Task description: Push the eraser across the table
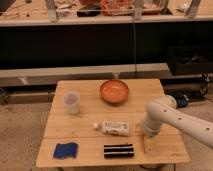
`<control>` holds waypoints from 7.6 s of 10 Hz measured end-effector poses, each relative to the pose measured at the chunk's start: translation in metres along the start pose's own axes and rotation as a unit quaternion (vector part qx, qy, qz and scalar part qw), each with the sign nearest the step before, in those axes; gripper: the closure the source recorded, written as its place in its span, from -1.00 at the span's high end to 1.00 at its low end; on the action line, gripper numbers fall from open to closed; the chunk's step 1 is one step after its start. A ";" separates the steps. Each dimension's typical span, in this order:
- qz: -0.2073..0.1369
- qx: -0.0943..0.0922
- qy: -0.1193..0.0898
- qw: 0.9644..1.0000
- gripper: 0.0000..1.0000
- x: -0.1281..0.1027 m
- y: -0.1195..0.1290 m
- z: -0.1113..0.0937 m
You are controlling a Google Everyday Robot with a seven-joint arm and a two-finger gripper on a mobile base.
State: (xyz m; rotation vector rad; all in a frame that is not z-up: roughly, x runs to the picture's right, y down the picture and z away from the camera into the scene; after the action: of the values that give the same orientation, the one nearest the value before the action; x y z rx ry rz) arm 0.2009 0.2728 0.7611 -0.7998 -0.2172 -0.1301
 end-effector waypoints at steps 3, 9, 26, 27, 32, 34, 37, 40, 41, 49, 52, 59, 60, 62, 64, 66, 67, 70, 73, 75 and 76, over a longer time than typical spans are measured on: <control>0.000 -0.003 -0.002 1.000 0.60 -0.002 0.000 0.002; 0.002 -0.006 -0.007 1.000 0.60 -0.003 0.002 0.006; 0.002 -0.021 -0.022 1.000 0.60 -0.007 0.008 0.014; 0.002 -0.022 -0.023 0.999 0.60 -0.008 0.009 0.015; 0.002 -0.026 -0.027 0.999 0.60 -0.009 0.012 0.019; 0.001 -0.028 -0.029 0.999 0.60 -0.011 0.013 0.020; 0.001 -0.030 -0.031 0.999 0.60 -0.012 0.014 0.022; 0.000 -0.033 -0.032 0.999 0.60 -0.014 0.016 0.024; 0.000 -0.034 -0.033 0.999 0.60 -0.014 0.016 0.024; -0.001 -0.039 -0.039 0.998 0.60 -0.021 0.023 0.026; 0.000 -0.040 -0.042 0.998 0.60 -0.022 0.028 0.028; -0.003 -0.039 -0.050 0.998 0.60 -0.033 0.038 0.039; -0.005 -0.038 -0.051 0.998 0.60 -0.036 0.038 0.040; -0.004 -0.037 -0.054 0.998 0.54 -0.038 0.041 0.043; -0.001 -0.035 -0.056 0.998 0.17 -0.039 0.044 0.047; 0.000 -0.034 -0.057 0.998 -0.25 -0.039 0.047 0.050; 0.002 -0.035 -0.060 0.998 -0.45 -0.041 0.048 0.050; 0.000 -0.037 -0.057 0.998 -0.92 -0.039 0.049 0.049; -0.005 -0.037 -0.058 0.998 -0.93 -0.036 0.034 0.052; -0.007 -0.035 -0.059 0.998 -0.93 -0.036 0.034 0.049; -0.005 -0.036 -0.059 0.998 -0.93 -0.036 0.035 0.048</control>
State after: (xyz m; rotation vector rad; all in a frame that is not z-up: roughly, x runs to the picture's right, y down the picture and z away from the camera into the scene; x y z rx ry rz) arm 0.1664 0.3332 0.7609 -0.8781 -0.3290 -0.1014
